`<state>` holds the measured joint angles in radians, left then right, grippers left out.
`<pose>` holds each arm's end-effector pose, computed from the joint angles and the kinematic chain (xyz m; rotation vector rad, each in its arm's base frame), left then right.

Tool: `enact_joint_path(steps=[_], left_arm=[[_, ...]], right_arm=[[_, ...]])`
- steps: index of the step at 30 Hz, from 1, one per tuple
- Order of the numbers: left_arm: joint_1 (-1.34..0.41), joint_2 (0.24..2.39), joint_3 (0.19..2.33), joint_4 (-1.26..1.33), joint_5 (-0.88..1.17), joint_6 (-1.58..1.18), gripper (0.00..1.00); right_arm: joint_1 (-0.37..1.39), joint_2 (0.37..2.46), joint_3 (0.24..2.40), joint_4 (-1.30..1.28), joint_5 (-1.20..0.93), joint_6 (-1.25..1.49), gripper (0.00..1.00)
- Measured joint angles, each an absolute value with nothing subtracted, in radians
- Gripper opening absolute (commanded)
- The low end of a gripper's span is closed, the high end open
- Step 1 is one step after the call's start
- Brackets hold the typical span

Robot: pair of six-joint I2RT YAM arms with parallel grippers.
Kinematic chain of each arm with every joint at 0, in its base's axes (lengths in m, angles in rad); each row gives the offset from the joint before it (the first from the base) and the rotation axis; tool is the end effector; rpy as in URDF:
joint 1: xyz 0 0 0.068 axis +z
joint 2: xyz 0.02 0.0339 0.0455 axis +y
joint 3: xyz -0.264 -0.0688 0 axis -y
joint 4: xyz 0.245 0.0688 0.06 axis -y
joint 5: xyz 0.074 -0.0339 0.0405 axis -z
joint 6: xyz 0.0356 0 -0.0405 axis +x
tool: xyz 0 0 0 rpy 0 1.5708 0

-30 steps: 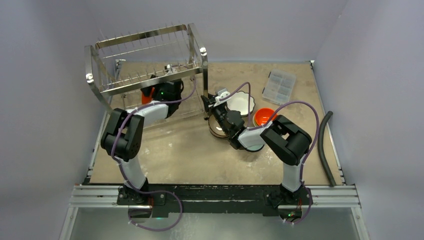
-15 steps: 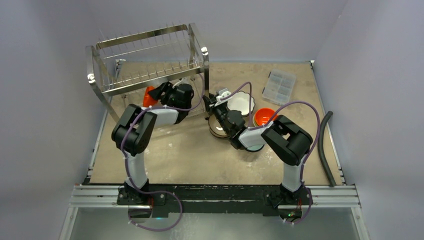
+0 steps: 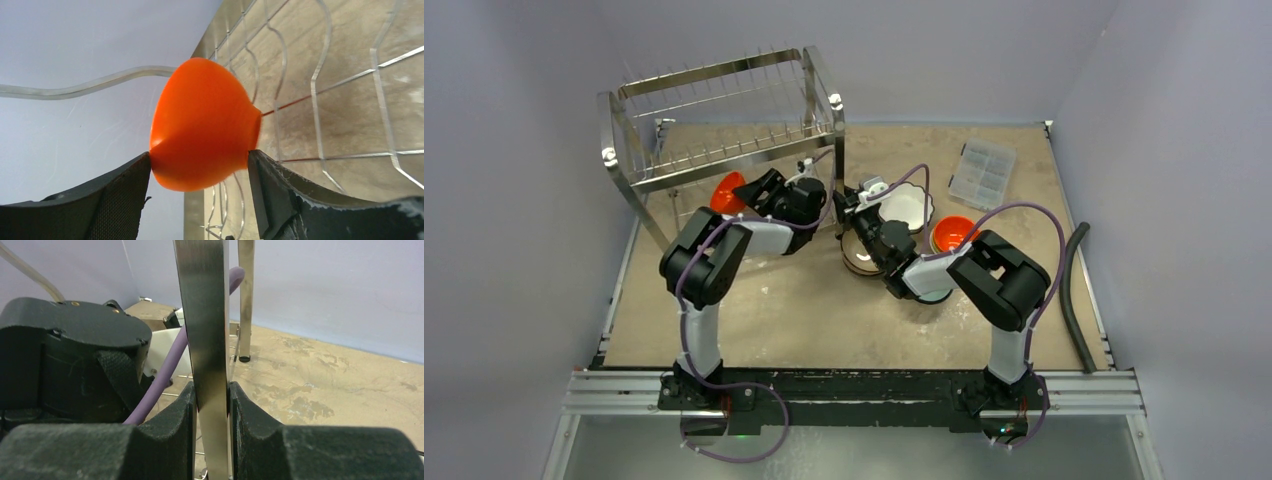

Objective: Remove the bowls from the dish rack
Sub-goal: Adjust the bowl in the dish rack.

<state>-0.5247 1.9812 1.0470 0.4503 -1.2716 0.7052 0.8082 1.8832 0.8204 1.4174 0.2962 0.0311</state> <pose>0.3581 -0.1679 0.1549 0.3761 1.8990 1.3959 0.2659 0.2633 0.2174 -0.2207 1.2312 0.5492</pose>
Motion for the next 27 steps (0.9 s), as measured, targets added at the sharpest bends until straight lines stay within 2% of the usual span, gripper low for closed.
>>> enact_joint_path(steps=[5, 17, 27], left_arm=[[-0.554, 2.003, 1.047, 0.421, -1.245, 0.703, 0.74], [-0.571, 1.988, 1.065, 0.326, -1.222, 0.661, 0.75], [-0.575, 1.911, 1.079, 0.092, -1.140, 0.516, 0.75]], right_arm=[[0.807, 1.883, 0.818, 1.420, 0.296, 0.031, 0.01], [0.805, 1.882, 0.813, 1.426, 0.299, 0.031, 0.01], [0.804, 1.878, 0.809, 1.428, 0.304, 0.031, 0.01]])
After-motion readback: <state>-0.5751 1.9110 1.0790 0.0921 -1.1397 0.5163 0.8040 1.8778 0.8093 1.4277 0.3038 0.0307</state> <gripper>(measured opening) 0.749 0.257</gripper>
